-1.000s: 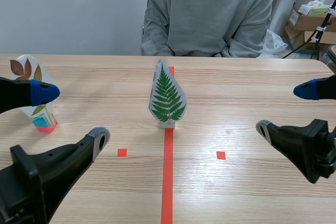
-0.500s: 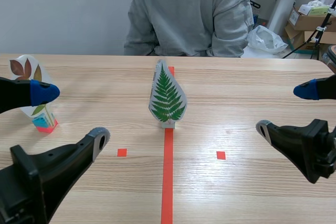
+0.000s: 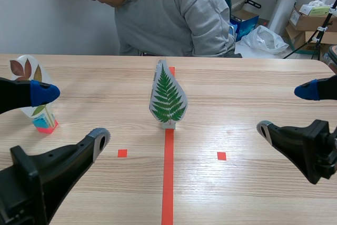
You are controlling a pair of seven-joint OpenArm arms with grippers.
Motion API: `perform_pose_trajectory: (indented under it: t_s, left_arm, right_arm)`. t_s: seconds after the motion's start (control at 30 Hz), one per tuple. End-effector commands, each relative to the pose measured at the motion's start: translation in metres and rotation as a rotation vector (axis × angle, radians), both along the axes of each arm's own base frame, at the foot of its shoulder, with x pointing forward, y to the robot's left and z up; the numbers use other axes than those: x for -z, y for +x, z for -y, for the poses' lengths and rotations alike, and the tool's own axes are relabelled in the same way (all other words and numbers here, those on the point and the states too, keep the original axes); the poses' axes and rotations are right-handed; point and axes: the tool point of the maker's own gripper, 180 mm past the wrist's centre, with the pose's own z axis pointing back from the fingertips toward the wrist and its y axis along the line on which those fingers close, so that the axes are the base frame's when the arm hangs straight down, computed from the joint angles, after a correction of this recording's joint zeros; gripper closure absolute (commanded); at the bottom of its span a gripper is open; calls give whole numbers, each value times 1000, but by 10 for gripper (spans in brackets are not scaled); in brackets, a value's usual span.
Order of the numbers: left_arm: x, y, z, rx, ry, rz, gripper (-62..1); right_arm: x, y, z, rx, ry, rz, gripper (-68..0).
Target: Do the leaf sorting experiment
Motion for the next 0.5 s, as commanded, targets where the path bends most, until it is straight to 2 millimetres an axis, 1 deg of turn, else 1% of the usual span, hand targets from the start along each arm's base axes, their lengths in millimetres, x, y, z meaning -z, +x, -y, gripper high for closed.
perform_pose_trajectory:
  t_s: [0.0,0.27,0.37,0.47]
  left_arm:
    - [-4,1,0,0,-14,13,-615]
    - [-3,4,-1,1,9,23,-615]
    - [-1,10,-3,-5,27,29,-615]
    - [9,21,-11,-25,40,23,-615]
  right_arm:
    - [-8,5,0,-1,9,28,-634]
    - [-8,5,0,-1,9,28,-634]
    - [-8,5,0,-1,9,28,-634]
    - [-8,5,0,-1,9,28,-634]
